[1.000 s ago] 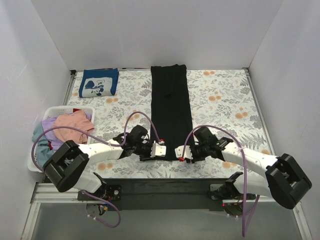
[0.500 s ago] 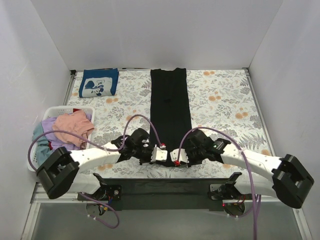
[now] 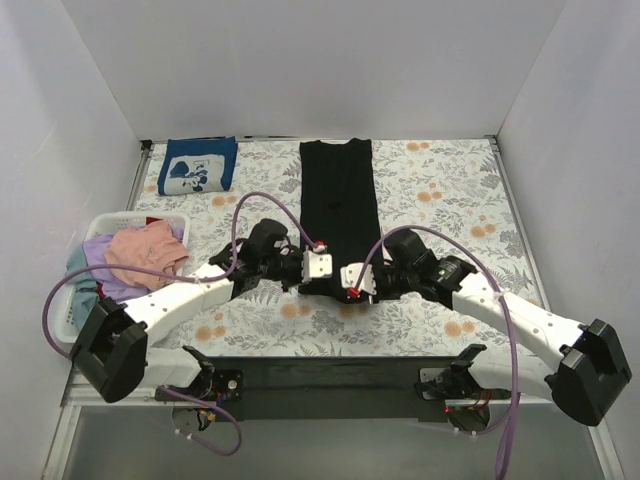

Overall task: Fold and stack the t-shirts
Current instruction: Fold the tshirt

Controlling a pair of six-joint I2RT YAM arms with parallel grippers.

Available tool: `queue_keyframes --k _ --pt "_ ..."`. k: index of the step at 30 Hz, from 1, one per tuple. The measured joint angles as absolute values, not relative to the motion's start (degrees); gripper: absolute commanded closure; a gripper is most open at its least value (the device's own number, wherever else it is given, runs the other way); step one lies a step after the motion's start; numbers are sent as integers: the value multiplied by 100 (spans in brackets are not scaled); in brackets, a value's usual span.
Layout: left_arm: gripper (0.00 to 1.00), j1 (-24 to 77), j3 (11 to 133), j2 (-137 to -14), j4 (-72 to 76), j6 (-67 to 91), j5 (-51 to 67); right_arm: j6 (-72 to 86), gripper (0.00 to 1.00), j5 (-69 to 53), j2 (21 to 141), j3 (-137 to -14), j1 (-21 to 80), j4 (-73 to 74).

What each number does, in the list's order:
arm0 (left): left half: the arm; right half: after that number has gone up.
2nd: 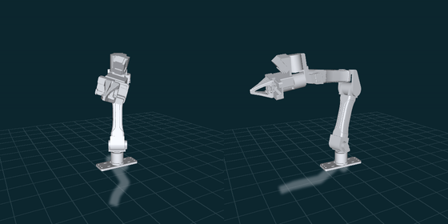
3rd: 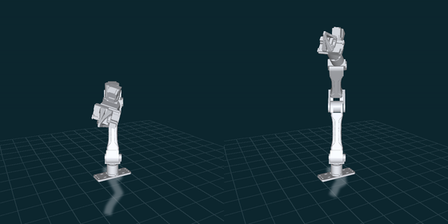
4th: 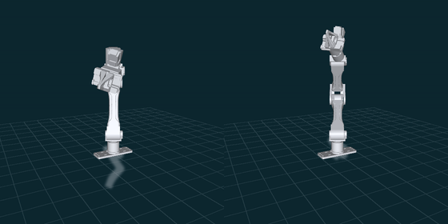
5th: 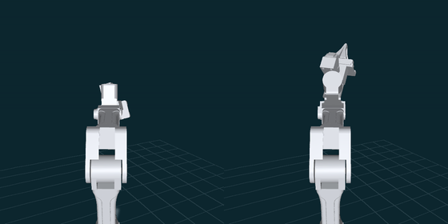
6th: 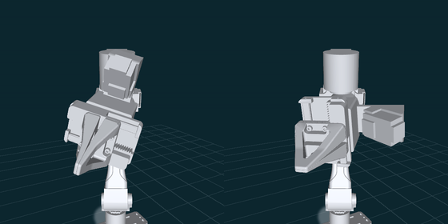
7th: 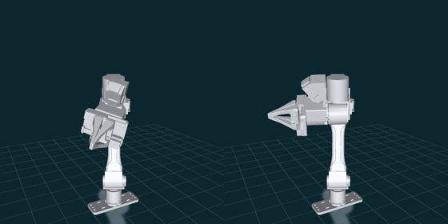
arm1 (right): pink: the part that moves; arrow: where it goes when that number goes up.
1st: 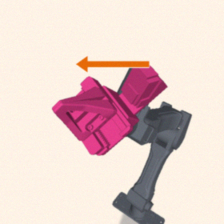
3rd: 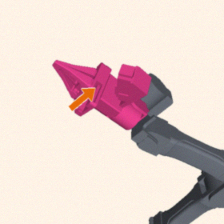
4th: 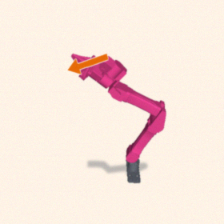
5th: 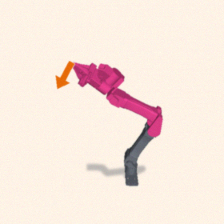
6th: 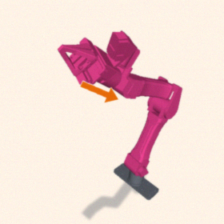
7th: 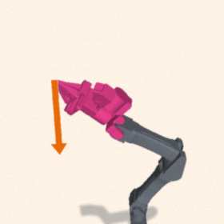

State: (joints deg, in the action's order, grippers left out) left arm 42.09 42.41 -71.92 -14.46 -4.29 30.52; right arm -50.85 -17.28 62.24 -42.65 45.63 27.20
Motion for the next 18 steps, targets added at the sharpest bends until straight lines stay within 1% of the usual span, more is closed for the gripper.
queue_keyframes --k 4,10,18 --pt "100 3726 4753 -7784 -1229 -628 3177 -5332 99 -1841 6722 -4525 4073 2510" --pt "100 3203 5319 -8707 -720 -934 3310 -5660 99 -2045 7900 -5535 3218 2062" --pt "100 2687 6333 -10112 -283 -1186 3380 -6012 99 -2300 9164 -6453 2694 1634"
